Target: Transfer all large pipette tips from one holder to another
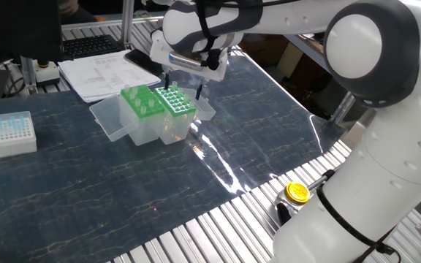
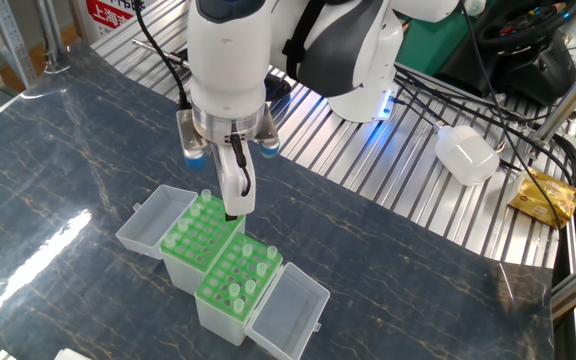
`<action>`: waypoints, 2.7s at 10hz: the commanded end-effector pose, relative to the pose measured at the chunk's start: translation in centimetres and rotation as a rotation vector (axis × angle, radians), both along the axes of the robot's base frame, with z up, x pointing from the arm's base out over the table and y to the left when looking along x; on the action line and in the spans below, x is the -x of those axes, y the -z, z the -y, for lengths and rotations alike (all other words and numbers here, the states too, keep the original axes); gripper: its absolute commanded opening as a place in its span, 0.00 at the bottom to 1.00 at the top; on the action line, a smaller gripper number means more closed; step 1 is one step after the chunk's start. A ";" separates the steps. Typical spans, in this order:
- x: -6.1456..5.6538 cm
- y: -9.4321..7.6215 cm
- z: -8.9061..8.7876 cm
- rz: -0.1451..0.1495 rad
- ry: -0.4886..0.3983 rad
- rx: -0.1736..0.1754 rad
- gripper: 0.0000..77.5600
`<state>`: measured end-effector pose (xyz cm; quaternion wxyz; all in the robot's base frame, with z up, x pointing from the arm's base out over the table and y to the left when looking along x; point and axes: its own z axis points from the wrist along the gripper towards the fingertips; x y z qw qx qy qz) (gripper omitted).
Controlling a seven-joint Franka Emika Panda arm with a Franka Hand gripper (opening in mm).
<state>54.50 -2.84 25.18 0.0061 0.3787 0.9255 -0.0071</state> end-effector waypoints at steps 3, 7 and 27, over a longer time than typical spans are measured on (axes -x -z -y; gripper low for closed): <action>0.5 -0.9 0.5 -0.021 -0.044 0.010 1.00; 0.9 -0.2 1.5 -0.012 -0.088 0.016 1.00; 1.3 4.2 4.3 0.031 -0.194 -0.002 1.00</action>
